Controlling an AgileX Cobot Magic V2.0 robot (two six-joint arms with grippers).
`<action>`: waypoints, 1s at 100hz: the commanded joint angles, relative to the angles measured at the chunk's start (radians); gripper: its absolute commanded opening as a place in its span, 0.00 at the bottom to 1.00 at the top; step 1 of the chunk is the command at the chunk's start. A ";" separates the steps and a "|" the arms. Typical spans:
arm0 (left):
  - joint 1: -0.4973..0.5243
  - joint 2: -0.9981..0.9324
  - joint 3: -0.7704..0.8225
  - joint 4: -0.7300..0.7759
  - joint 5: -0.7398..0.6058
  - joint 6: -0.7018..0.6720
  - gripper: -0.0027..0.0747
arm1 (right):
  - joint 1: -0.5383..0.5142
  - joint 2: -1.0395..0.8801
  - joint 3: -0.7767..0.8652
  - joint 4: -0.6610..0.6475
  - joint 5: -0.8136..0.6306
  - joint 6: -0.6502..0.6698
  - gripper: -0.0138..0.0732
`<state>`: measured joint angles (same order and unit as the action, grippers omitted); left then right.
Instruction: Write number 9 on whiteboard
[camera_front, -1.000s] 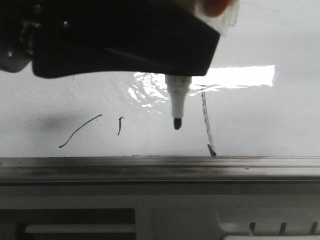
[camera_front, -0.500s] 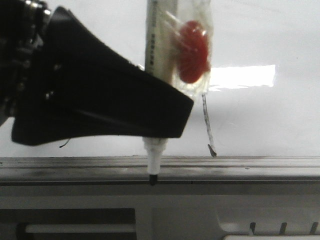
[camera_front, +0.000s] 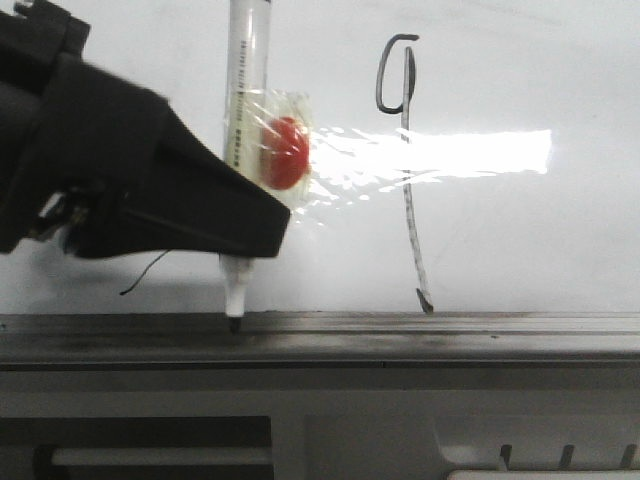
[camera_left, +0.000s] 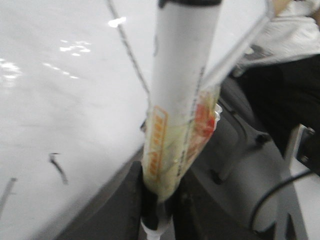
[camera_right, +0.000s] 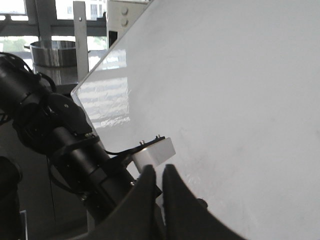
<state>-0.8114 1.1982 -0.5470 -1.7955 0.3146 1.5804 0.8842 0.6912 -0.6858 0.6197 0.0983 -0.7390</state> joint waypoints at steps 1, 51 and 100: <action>-0.042 -0.016 -0.074 -0.065 -0.143 -0.072 0.01 | 0.000 -0.030 -0.029 0.011 -0.080 -0.008 0.08; -0.228 0.089 -0.288 -0.062 -0.804 -0.090 0.01 | -0.002 -0.043 -0.029 0.011 -0.084 -0.008 0.08; -0.222 0.134 -0.298 -0.060 -0.957 -0.141 0.34 | -0.002 -0.043 -0.029 0.011 -0.054 -0.008 0.08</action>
<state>-1.0453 1.3388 -0.8256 -1.8430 -0.5626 1.4532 0.8842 0.6507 -0.6858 0.6234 0.0981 -0.7416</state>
